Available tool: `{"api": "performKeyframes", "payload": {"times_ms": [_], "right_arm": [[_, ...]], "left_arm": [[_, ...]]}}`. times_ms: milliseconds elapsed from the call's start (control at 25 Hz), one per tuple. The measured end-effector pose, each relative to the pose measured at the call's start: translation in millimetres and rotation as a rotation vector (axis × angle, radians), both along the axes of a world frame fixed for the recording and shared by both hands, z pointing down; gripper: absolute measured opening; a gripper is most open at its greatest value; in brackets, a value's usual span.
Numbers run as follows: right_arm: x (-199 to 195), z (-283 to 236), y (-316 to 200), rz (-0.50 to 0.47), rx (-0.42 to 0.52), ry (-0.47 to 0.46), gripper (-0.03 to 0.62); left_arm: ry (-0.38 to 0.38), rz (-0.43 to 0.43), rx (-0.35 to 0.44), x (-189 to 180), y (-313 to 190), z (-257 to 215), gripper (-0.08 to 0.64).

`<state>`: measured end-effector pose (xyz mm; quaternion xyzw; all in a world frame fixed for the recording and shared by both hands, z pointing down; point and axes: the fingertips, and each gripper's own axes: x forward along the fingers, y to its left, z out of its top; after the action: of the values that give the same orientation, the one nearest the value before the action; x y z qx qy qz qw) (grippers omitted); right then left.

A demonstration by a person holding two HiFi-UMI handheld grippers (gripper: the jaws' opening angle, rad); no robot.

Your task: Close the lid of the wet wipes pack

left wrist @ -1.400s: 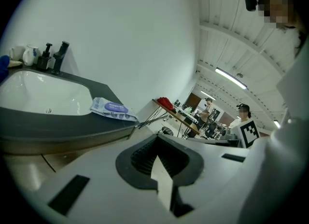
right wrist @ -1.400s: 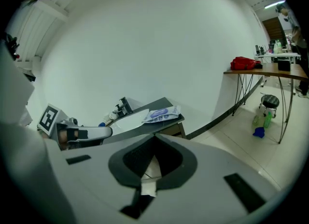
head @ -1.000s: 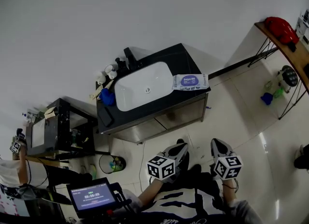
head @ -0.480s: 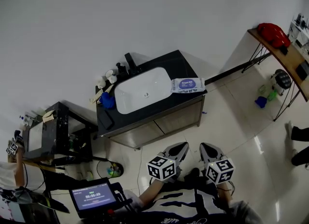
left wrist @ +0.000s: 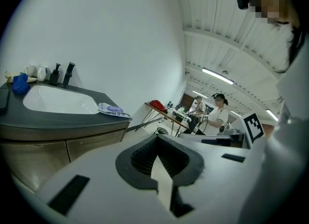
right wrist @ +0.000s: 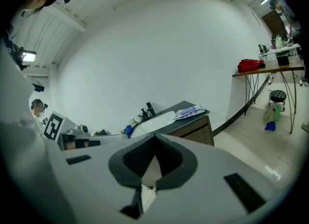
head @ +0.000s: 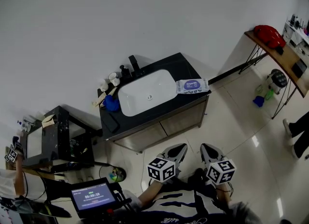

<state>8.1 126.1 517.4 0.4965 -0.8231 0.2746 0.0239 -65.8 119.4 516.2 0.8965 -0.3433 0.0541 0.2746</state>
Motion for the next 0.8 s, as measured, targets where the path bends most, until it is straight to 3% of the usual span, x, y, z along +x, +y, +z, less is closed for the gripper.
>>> {"api": "performKeyframes", "payload": {"times_ms": [800], "right_arm": [[-34.1, -1.7, 17.3, 0.052, -0.016, 0.028, -0.006]], "left_arm": [[0.016, 0.073, -0.009, -33.9, 8.7, 1.0, 0.002]]}}
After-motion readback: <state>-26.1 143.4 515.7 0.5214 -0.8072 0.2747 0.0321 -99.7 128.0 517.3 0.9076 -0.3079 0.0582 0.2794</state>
